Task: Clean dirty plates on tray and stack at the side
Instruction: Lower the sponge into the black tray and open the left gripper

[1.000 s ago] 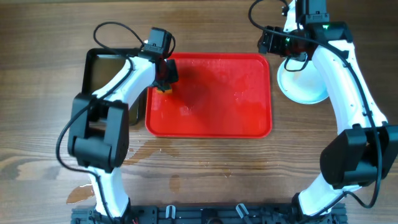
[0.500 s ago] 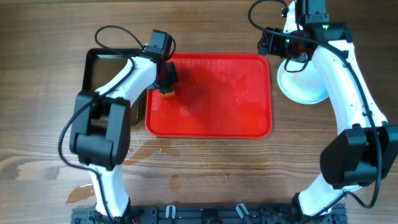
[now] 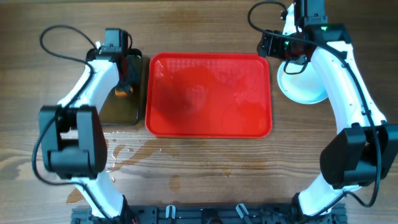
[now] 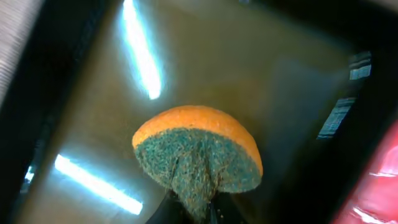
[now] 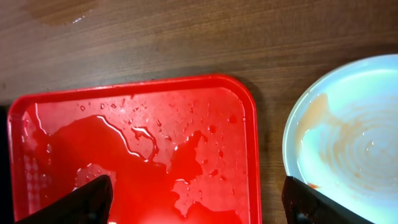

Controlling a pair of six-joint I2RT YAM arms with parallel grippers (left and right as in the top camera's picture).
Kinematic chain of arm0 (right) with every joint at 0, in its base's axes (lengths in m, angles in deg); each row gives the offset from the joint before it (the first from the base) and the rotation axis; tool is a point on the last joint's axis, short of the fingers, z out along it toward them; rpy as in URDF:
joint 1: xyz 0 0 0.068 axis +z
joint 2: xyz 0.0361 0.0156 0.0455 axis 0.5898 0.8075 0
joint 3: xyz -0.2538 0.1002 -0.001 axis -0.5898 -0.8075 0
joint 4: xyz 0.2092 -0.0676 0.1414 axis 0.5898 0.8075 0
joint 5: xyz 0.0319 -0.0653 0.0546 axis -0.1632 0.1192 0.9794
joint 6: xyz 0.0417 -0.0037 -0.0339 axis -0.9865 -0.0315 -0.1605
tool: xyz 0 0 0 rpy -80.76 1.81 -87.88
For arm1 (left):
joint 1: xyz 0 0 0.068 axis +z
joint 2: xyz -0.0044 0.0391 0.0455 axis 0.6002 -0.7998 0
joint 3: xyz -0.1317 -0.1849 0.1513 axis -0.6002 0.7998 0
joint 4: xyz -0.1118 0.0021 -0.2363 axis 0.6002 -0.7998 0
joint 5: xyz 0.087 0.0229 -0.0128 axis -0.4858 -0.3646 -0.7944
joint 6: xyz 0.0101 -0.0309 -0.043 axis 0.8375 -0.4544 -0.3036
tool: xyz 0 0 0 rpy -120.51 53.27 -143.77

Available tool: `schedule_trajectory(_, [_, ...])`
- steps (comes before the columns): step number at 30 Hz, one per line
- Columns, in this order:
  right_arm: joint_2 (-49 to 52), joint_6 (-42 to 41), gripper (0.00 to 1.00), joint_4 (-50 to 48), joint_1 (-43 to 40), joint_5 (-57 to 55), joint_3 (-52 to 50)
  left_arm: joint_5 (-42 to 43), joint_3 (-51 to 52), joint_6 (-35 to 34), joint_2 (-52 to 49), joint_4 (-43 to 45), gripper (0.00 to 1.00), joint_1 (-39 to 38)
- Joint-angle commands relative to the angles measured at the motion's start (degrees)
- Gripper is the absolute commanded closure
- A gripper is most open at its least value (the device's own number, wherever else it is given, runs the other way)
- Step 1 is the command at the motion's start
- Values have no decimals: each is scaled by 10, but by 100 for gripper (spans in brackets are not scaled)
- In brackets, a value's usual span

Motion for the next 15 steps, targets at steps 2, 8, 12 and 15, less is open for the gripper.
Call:
schedule_trajectory(2, [6,11,12,-3,-1,1,-8,16,10,3,-39,17,66,9])
schedule_trajectory(8, [6,12,12,-5,-1,1,-8,52,6,3,-30,-13,42,9])
schedule_trajectory(12, [-8,12,12,5,-1,1,-7,66,-42,3,54,-102,36,3])
schedule_trajectory(15, [-38,21,13,15,-1,1,-7,65,-69,3,142,-121,30,-9])
